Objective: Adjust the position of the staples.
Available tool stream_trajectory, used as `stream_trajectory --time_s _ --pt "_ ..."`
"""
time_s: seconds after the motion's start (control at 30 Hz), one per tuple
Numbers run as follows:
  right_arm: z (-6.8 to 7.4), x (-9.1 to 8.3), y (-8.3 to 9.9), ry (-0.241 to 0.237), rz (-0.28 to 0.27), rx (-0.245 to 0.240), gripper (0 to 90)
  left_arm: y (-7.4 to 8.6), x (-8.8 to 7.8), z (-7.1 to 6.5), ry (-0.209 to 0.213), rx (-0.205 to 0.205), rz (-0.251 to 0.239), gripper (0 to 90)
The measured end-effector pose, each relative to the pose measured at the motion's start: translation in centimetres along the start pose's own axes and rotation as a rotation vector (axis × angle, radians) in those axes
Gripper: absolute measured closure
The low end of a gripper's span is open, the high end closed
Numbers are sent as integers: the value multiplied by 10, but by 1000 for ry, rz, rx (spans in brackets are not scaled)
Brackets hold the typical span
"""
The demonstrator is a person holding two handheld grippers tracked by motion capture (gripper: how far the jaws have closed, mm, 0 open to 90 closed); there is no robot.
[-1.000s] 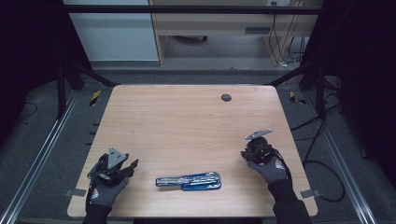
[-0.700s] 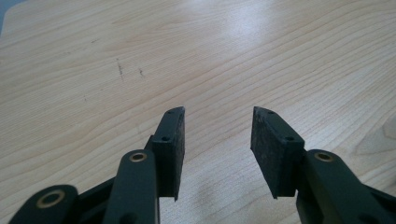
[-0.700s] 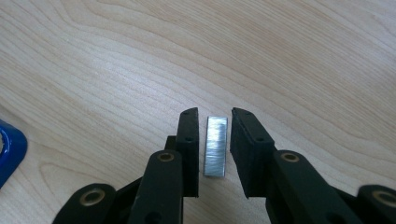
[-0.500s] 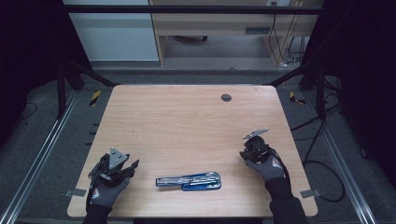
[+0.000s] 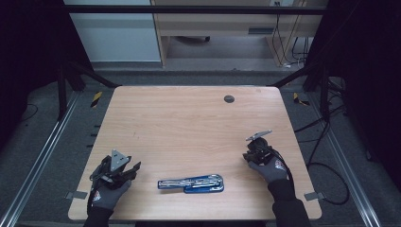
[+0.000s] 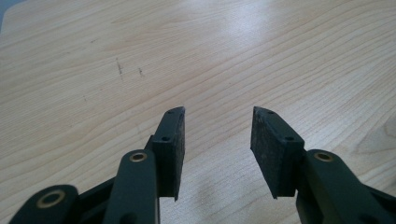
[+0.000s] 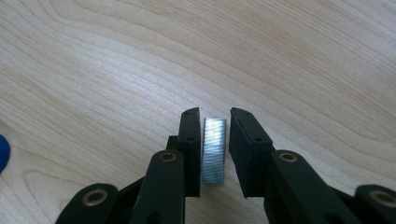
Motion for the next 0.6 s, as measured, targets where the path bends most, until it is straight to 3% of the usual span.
stream_trajectory --time_s 0.47,0.6 --pt "-1 4 2 1 18 -6 768 0 0 0 0 2 0 555" --pt "1 5 2 10 26 16 781 0 0 0 0 3 -1 556"
Point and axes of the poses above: each handheld gripper's, and its own axes: x roughly forward along the jaws, y roughly out of its underside, z roughly to its left, the point moved 4 cm from there along x, roughly forward along the jaws, and after that the axes turned 12 degrees about -z, right-handed, at the moved point
